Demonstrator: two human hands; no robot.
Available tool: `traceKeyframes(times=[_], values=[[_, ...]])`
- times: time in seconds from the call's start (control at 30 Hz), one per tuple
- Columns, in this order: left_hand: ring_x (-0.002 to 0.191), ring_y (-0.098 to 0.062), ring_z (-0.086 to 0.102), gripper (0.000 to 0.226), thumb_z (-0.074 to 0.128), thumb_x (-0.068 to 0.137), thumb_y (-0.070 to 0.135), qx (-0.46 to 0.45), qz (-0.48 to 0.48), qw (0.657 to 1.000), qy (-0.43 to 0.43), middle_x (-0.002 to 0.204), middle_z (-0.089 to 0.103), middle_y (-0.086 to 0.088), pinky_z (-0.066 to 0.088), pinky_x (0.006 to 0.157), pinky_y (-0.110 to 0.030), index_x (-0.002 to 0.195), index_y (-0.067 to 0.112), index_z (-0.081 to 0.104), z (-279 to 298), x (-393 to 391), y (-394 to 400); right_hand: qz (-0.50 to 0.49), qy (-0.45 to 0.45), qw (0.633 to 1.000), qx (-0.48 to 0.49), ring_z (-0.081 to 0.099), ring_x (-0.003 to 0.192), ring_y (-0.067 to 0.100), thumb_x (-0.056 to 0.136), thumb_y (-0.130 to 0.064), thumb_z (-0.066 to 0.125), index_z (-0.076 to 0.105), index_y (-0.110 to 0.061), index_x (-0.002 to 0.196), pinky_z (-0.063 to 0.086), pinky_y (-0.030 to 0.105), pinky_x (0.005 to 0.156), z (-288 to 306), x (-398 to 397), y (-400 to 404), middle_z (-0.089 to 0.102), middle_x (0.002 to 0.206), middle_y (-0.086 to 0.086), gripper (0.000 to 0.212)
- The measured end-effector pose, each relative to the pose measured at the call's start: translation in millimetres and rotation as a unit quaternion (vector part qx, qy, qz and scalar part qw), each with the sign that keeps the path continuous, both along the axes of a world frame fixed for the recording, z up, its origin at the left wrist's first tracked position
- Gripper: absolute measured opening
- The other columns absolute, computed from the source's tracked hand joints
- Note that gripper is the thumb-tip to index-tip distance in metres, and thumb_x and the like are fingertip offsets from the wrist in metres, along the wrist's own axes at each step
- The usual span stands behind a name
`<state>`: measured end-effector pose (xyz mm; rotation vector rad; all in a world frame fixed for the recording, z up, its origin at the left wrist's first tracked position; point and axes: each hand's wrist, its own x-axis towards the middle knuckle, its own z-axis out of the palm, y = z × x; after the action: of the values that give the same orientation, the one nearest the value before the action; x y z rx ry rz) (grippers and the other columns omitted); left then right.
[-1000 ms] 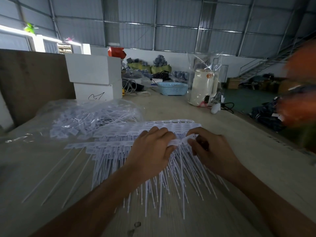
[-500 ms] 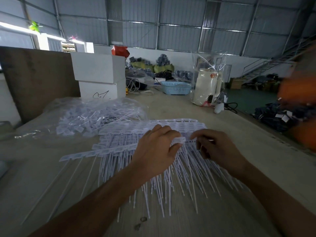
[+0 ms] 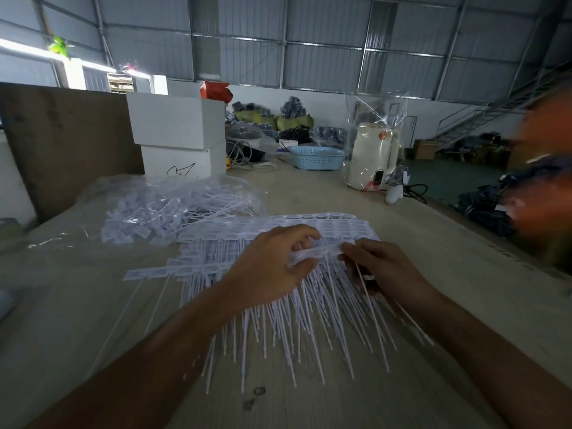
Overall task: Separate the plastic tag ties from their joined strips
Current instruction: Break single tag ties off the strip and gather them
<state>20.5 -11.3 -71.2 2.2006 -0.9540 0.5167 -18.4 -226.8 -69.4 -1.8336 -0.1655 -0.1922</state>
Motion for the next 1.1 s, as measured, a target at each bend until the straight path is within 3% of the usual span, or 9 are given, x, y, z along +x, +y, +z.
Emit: traceKeyframes(times=[0.17, 0.37, 0.57, 0.73, 0.93, 1.1], values=[[0.079, -0.008, 0.059, 0.019, 0.071, 0.085, 0.045, 0.049, 0.050, 0.997, -0.039, 0.089, 0.067, 0.014, 0.052, 0.067, -0.034, 0.100, 0.033, 0.067, -4.5, 0.9, 1.8, 0.001, 0.008, 1.000, -0.009, 0.048, 0.049, 0.015, 0.098, -0.033, 0.061, 0.069, -0.011, 0.074, 0.040, 0.024, 0.044, -2.3, 1.1, 1.0, 0.056, 0.062, 0.005, 0.034], [0.087, -0.016, 0.057, 0.017, 0.057, 0.096, 0.038, 0.089, 0.075, 0.984, -0.134, 0.097, 0.067, 0.007, 0.046, 0.070, -0.032, 0.106, 0.025, 0.064, -4.4, -4.2, -2.6, -0.001, -0.062, 0.994, -0.093, 0.049, 0.048, 0.017, 0.101, -0.030, 0.057, 0.062, 0.006, 0.084, 0.041, 0.026, 0.048, -2.4, -1.5, 0.3, 0.056, 0.061, 0.013, 0.040], [0.082, -0.020, 0.057, 0.013, 0.054, 0.099, 0.028, 0.120, 0.074, 0.974, -0.175, 0.091, 0.067, 0.004, 0.036, 0.067, -0.029, 0.100, 0.021, 0.065, -4.3, -7.6, -4.9, -0.006, -0.117, 0.983, -0.144, 0.048, 0.045, 0.012, 0.100, -0.028, 0.058, 0.060, 0.003, 0.076, 0.042, 0.026, 0.051, -3.2, -1.7, 0.7, 0.056, 0.053, 0.004, 0.039], [0.080, -0.020, 0.060, 0.013, 0.054, 0.099, 0.027, 0.122, 0.079, 0.973, -0.181, 0.091, 0.068, 0.005, 0.042, 0.068, -0.030, 0.100, 0.021, 0.066, -4.0, -9.5, -5.5, -0.009, -0.139, 0.976, -0.167, 0.047, 0.044, 0.007, 0.100, -0.029, 0.057, 0.060, -0.001, 0.074, 0.041, 0.019, 0.053, -4.9, 1.1, 0.0, 0.056, 0.051, 0.000, 0.039], [0.078, -0.021, 0.060, 0.012, 0.055, 0.099, 0.025, 0.118, 0.077, 0.974, -0.176, 0.090, 0.069, 0.004, 0.045, 0.067, -0.032, 0.100, 0.021, 0.067, -3.7, -9.9, -6.5, -0.010, -0.149, 0.975, -0.163, 0.051, 0.047, 0.014, 0.100, -0.027, 0.057, 0.056, -0.005, 0.070, 0.044, 0.027, 0.055, -3.3, -1.7, 0.7, 0.056, 0.053, 0.003, 0.038], [0.080, -0.019, 0.058, 0.013, 0.051, 0.099, 0.024, 0.119, 0.071, 0.980, -0.144, 0.089, 0.067, 0.006, 0.046, 0.070, -0.034, 0.097, 0.023, 0.063, -7.8, -7.6, -7.5, -0.024, -0.195, 0.952, -0.232, 0.055, 0.049, 0.007, 0.100, -0.019, 0.057, 0.063, -0.010, 0.082, 0.048, 0.026, 0.057, -1.4, -5.5, 2.4, 0.057, 0.058, -0.003, 0.022]])
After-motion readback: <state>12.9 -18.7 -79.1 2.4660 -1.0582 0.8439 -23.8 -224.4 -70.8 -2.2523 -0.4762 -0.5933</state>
